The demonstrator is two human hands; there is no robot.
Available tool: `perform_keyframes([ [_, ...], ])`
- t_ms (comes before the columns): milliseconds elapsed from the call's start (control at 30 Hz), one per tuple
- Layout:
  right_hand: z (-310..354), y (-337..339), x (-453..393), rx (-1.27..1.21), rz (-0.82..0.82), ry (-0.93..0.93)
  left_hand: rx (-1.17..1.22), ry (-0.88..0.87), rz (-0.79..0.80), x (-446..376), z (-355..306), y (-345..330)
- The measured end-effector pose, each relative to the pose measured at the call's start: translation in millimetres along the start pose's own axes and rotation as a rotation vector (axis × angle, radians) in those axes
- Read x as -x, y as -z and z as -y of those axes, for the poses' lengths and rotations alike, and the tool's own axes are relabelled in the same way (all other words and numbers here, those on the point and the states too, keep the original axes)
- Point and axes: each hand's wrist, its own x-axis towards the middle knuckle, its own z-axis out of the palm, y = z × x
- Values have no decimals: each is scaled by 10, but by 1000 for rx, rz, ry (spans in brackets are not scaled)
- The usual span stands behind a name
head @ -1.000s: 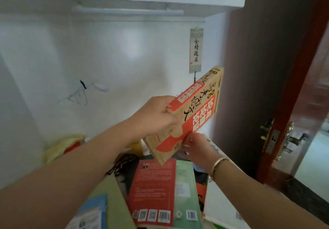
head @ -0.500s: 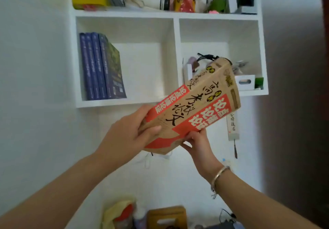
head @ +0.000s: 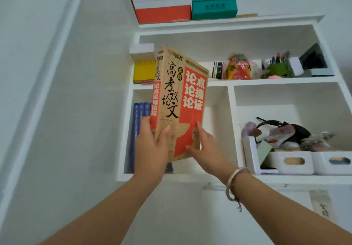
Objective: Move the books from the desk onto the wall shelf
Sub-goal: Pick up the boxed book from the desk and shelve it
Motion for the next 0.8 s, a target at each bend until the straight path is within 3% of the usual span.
perform_keyframes([
  [133, -104, -44, -216, 163, 218, 19, -37, 49, -54, -227, 231, -240],
  [400, -573, -517, -576, -81, 525, -64, -257, 251, -197, -246, 992, -419],
  [600, -720, -850, -734, 94, 565, -106, -414, 181, -121, -277, 1096, -419],
  [800, -842, -909, -903, 221, 641, -115, -780, 224, 161, -392, 1351, -501],
])
